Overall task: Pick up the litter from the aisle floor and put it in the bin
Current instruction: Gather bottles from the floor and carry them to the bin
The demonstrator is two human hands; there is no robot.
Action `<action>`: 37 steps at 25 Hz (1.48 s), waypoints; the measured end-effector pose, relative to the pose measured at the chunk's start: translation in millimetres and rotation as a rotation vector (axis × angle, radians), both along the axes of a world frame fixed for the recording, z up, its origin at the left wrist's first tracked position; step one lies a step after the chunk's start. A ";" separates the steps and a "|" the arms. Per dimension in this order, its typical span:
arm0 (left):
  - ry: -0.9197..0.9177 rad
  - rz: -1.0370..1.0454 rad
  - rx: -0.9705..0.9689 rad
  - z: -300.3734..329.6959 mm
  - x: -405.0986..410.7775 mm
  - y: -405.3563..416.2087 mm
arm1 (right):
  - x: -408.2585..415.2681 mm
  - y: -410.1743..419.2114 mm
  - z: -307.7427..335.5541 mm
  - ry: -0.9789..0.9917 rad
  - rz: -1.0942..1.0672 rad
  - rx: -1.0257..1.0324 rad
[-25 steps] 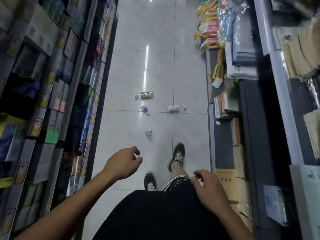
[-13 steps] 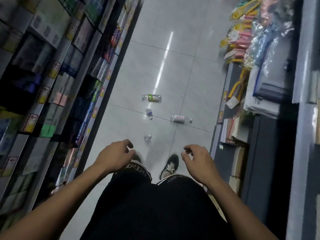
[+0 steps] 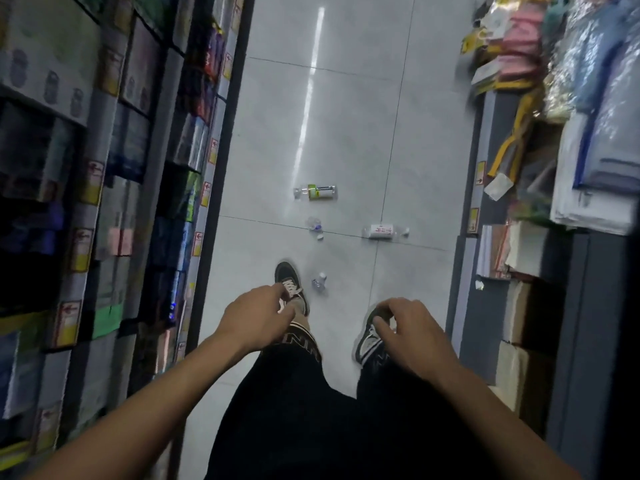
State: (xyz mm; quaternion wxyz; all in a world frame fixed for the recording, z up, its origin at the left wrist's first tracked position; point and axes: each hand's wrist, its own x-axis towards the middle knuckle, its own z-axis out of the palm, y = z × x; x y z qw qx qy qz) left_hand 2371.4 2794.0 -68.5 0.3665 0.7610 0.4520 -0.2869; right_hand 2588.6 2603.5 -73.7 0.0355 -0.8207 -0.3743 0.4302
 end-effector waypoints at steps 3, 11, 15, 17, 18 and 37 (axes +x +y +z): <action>0.014 -0.089 -0.014 -47.4 13.6 39.6 | -19.6 20.1 -39.4 0.045 -0.078 -0.051; 0.103 0.335 -0.166 -324.6 68.7 59.7 | -83.0 52.7 -317.3 0.304 -0.286 -0.242; 0.061 0.415 -0.156 -507.0 94.1 27.7 | -106.3 62.4 -488.1 0.238 -0.314 -0.269; 0.044 0.367 -0.069 -590.3 103.5 25.8 | -109.7 65.3 -569.2 0.121 -0.320 -0.253; 0.036 0.339 -0.007 -627.0 108.6 28.3 | -111.3 65.2 -605.0 0.066 -0.293 -0.239; -0.121 0.183 0.122 -602.4 136.1 41.3 | -66.5 57.2 -608.0 0.253 -0.500 -0.226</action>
